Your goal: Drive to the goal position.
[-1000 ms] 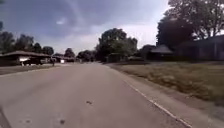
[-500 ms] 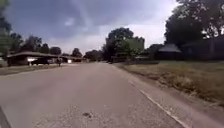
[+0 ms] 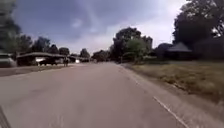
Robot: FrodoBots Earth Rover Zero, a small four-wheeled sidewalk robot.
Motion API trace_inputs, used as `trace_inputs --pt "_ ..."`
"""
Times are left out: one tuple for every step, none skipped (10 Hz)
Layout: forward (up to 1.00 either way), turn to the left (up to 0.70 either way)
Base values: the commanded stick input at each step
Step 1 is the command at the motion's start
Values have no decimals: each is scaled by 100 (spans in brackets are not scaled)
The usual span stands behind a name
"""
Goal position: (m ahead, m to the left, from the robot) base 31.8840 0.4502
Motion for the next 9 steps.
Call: trace_inputs --pt "70 3" --pt "70 3" --pt "70 3" --pt "70 3" --pt "70 1" --pt "70 -33" --pt "70 -23" --pt "70 -2" --pt "70 1"
